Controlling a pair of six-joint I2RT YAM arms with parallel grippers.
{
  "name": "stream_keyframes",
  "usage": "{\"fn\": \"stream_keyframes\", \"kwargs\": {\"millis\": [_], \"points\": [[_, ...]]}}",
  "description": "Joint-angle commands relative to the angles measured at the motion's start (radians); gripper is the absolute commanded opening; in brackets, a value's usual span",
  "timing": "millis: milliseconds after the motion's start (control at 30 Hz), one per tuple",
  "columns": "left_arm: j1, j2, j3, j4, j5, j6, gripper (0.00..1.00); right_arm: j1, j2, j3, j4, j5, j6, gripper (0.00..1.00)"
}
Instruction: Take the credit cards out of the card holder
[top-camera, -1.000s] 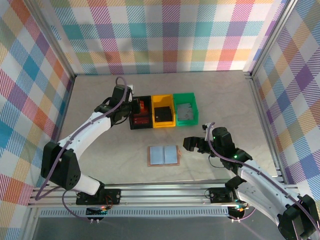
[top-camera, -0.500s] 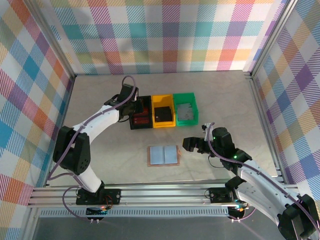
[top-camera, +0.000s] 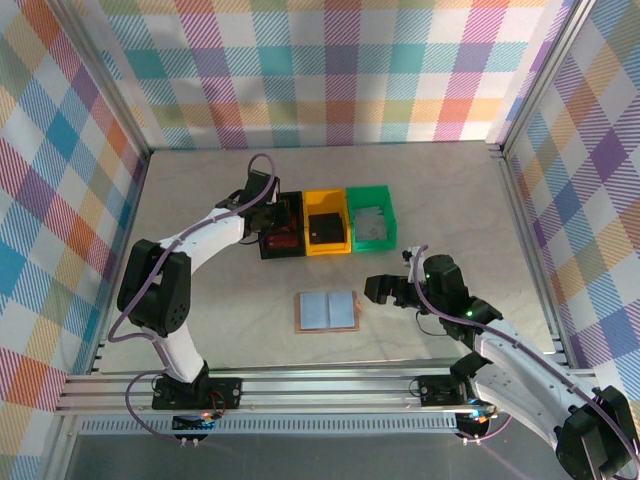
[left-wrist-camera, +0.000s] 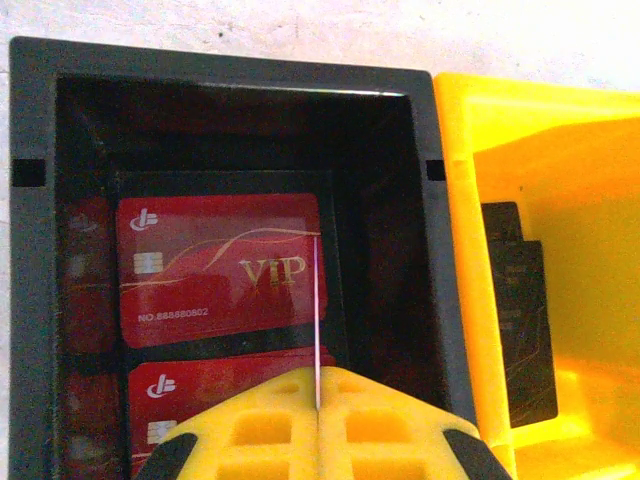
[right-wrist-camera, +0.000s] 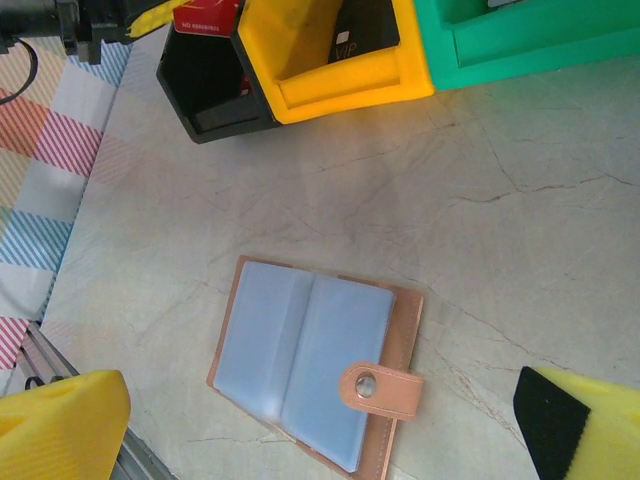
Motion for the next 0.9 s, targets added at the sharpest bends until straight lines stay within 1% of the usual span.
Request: {"fn": "stream_keyframes", "kwargs": {"millis": [0, 233, 533, 633, 700, 867], "points": [[0.012, 0.028, 0.022, 0.038, 0.043, -0.029, 0.0, -0.005, 0.004, -0.011, 0.031, -0.022, 0.006, 0.99], [0.015, 0.058, 0.03, 0.026, 0.067, -0.035, 0.0, -0.005, 0.007, -0.011, 0.032, -0.03, 0.007, 0.99], [0.019, 0.082, 0.046, -0.002, 0.062, -0.014, 0.0, -0.005, 0.013, -0.012, 0.038, -0.036, 0.006, 0.99], [0.02, 0.093, 0.058, -0.051, 0.062, -0.004, 0.03, -0.006, 0.014, -0.011, 0.039, -0.036, 0.006, 0.99], [0.021, 0.099, 0.066, -0.062, 0.06, 0.002, 0.07, -0.005, 0.014, -0.011, 0.039, -0.038, 0.007, 0.99], [0.022, 0.107, 0.075, -0.075, 0.062, 0.007, 0.1, -0.005, 0.016, -0.011, 0.039, -0.038, 0.006, 0.99]]}}
